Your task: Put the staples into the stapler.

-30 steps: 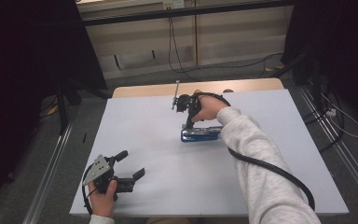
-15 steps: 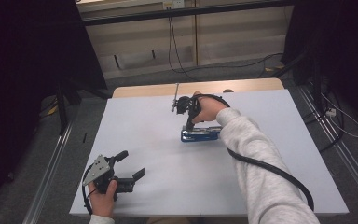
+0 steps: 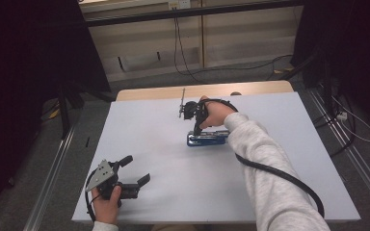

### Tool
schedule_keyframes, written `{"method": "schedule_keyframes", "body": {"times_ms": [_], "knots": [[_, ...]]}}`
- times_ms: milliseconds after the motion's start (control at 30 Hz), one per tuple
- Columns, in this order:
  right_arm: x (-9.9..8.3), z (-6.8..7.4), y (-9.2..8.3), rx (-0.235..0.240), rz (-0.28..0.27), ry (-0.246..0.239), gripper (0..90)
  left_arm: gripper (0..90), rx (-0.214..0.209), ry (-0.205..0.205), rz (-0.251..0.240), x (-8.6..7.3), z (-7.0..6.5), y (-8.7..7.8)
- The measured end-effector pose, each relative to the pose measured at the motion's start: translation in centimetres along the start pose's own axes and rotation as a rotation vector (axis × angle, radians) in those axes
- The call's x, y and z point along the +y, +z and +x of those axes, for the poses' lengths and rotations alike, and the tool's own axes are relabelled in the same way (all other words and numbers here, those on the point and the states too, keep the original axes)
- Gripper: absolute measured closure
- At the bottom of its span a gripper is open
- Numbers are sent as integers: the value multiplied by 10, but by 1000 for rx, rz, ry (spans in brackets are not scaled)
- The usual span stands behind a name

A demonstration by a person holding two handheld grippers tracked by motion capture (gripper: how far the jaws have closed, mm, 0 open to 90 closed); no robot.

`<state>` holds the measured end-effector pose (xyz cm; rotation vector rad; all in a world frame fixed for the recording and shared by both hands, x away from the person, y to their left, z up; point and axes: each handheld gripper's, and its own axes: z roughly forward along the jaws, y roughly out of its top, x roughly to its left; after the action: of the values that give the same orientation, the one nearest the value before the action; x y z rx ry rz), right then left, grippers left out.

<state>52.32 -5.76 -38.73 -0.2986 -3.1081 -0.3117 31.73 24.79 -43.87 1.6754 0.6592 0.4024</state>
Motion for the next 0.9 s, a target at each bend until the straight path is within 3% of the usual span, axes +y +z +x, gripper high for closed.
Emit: {"method": "schedule_keyframes", "body": {"times_ms": [900], "knots": [[2, 1, -1, 1, 4, -22, 783, 39, 4, -5, 8, 0, 0, 1]]}}
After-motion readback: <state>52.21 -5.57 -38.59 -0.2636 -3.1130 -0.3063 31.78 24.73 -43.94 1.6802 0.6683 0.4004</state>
